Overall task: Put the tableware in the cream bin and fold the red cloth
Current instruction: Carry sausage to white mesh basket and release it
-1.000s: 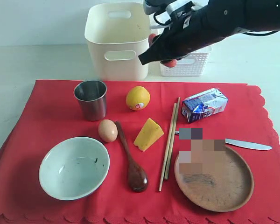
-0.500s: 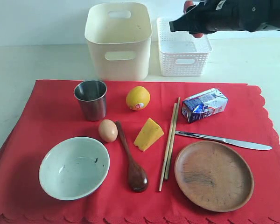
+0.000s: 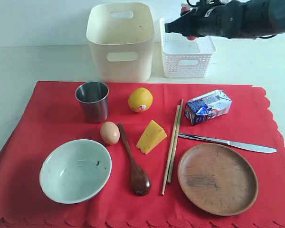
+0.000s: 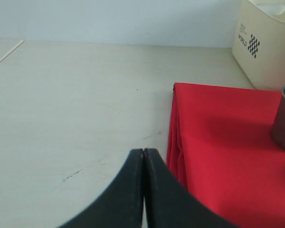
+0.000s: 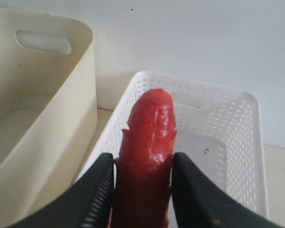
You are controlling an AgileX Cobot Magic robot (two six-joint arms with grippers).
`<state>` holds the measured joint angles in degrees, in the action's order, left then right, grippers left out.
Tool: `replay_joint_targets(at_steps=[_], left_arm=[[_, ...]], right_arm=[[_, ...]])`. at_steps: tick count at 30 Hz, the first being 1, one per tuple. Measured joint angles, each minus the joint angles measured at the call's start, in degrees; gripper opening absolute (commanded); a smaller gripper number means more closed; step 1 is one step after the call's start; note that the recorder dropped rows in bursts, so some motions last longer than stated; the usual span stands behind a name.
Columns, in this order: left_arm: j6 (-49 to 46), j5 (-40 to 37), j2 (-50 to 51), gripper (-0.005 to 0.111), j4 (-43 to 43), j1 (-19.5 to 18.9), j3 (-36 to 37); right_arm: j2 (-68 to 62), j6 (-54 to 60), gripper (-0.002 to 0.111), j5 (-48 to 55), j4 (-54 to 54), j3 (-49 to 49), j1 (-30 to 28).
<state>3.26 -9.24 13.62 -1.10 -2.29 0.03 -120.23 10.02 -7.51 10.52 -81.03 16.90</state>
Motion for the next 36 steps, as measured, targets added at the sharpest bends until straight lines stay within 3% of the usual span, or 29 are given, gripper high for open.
replay_joint_targets(at_steps=[21, 25, 36], left_arm=[[0.00, 0.00, 0.00, 0.001, 0.00, 0.00, 0.00], [0.00, 0.00, 0.00, 0.001, 0.00, 0.00, 0.00], [0.00, 0.00, 0.00, 0.001, 0.00, 0.00, 0.00]], right_arm=[[-10.84, 0.01, 0.002, -4.00, 2.61, -6.15, -0.68], [-11.23, 0.01, 0.014, -4.63, 2.75, -6.28, -0.68], [-11.58, 0.01, 0.060, -5.36, 2.79, -6.28, -0.68]])
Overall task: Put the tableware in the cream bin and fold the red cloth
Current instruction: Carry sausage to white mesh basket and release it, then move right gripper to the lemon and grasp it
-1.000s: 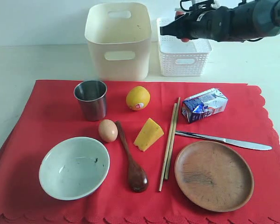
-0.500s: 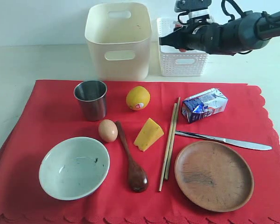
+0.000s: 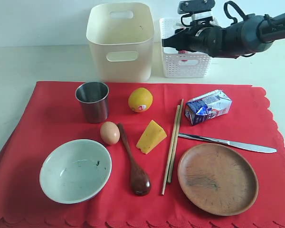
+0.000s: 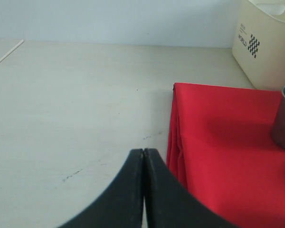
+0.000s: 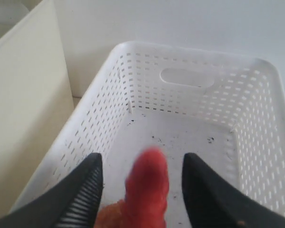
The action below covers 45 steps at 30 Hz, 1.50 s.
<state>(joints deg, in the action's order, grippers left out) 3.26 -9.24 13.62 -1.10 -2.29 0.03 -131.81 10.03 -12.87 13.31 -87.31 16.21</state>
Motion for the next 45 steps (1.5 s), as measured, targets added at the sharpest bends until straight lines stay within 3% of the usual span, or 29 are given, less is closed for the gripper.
replay_joint_targets(at_steps=[5, 12, 22, 26, 36, 41, 45], left_arm=[[0.00, 0.00, 0.00, 0.001, 0.00, 0.00, 0.00], [0.00, 0.00, 0.00, 0.001, 0.00, 0.00, 0.00], [0.00, 0.00, 0.00, 0.001, 0.00, 0.00, 0.00], [0.00, 0.00, 0.00, 0.001, 0.00, 0.00, 0.00], [0.00, 0.00, 0.00, 0.001, 0.00, 0.00, 0.00], [0.00, 0.00, 0.00, 0.001, 0.00, 0.00, 0.00], [0.00, 0.00, 0.00, 0.001, 0.00, 0.00, 0.00]], right_arm=[[0.00, 0.00, 0.074, -0.10, 0.00, 0.00, 0.00], [0.00, 0.00, 0.074, 0.34, 0.00, 0.00, 0.00], [5.81, 0.00, 0.071, 10.80, -0.43, 0.00, 0.00], [9.18, 0.00, 0.062, 16.03, -1.15, 0.00, 0.00], [18.02, 0.00, 0.018, 31.06, -1.26, 0.00, 0.00], [23.59, 0.00, 0.000, 33.82, -1.26, 2.53, 0.00], [27.96, 0.00, 0.000, 34.34, -1.26, 7.05, 0.00]])
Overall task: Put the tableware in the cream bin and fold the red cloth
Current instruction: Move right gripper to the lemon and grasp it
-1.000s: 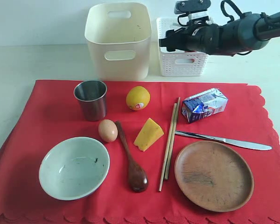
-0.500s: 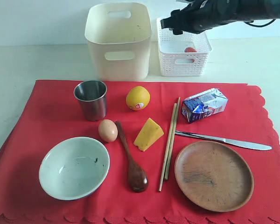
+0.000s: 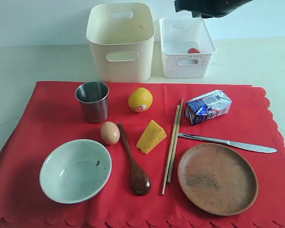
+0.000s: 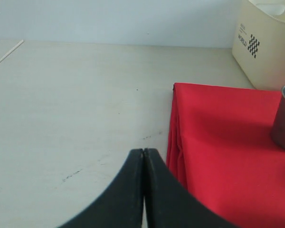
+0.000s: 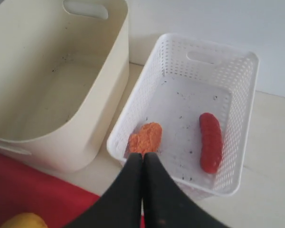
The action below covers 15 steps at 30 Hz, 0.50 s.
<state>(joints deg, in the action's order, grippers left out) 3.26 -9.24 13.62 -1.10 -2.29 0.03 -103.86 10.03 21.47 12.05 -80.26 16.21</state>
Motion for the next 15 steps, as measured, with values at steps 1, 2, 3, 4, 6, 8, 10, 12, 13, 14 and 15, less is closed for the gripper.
replay_joint_targets(at_steps=[1, 2, 3, 4, 6, 8, 10, 12, 13, 14, 15], left_arm=[[0.00, 0.00, 0.00, 0.001, 0.00, 0.00, 0.00], [0.00, 0.00, 0.00, 0.001, 0.00, 0.00, 0.00], [0.00, 0.00, 0.00, 0.001, 0.00, 0.00, 0.00], [0.00, 0.00, 0.00, 0.001, 0.00, 0.00, 0.00], [0.00, 0.00, 0.00, 0.001, 0.00, 0.00, 0.00], [0.00, 0.00, 0.00, 0.001, 0.00, 0.00, 0.00], [0.00, 0.00, 0.00, 0.001, 0.00, 0.00, 0.00], [0.00, 0.00, 0.00, 0.001, 0.00, 0.00, 0.00], [0.00, 0.00, 0.00, 0.001, 0.00, 0.00, 0.00], [0.00, 0.00, 0.00, 0.001, 0.00, 0.00, 0.00], [0.00, 0.00, 0.00, 0.001, 0.00, 0.00, 0.00]], right_arm=[[1.04, 0.00, 0.000, 0.10, 0.00, 1.31, 0.00], [1.82, 0.00, 0.000, 0.10, 0.00, 2.34, 0.00], [2.82, 0.00, 0.000, 0.10, 0.00, 3.60, 0.14], [3.77, 0.00, 0.000, 0.10, -0.12, 4.85, 0.28], [5.34, 0.30, 0.000, 0.10, -0.19, 6.89, 1.17], [6.62, 1.10, 0.000, 0.10, -0.19, 8.71, 3.68], [6.87, 1.34, 0.000, 0.10, -0.19, 9.99, 7.27], [6.23, 1.34, 0.000, 0.10, -0.19, 10.53, 10.62], [5.77, 1.46, 0.000, 0.10, -0.19, 10.53, 11.72], [4.68, 1.56, 0.000, 0.10, -0.19, 10.53, 13.53], [3.99, 1.69, 0.000, 0.10, -0.19, 10.53, 14.42]])
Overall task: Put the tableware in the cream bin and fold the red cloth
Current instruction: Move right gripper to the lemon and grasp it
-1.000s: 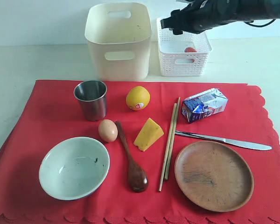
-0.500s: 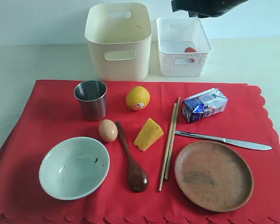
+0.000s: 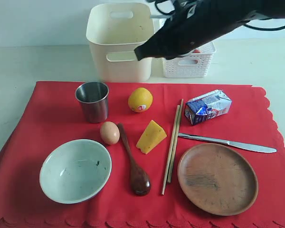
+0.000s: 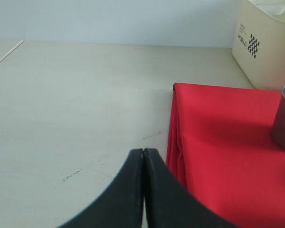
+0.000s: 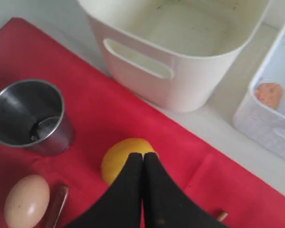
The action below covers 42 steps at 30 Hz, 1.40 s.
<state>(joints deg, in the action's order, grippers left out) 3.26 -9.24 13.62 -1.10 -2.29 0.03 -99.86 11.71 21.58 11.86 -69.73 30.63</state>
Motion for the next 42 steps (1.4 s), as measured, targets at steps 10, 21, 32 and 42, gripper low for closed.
replay_joint_targets(at_steps=[10, 21, 32, 42], left_arm=[[0.00, 0.00, 0.00, 0.001, 0.00, 0.00, 0.00], [0.00, 0.00, 0.00, 0.001, 0.00, 0.00, 0.00], [0.00, 0.00, 0.00, 0.001, 0.00, 0.00, 0.00], [0.00, 0.00, 0.00, 0.001, 0.00, 0.00, 0.00]], right_arm=[[-9.20, 0.09, 0.049, -2.56, 0.00, 0.07, 4.60], [-12.28, 1.14, 0.079, -5.76, -2.72, 0.07, 4.60], [-15.54, 1.88, 0.079, -10.41, -6.03, 0.07, 4.60], [-18.51, 2.00, 0.079, -14.98, -7.32, 0.07, 4.60]])
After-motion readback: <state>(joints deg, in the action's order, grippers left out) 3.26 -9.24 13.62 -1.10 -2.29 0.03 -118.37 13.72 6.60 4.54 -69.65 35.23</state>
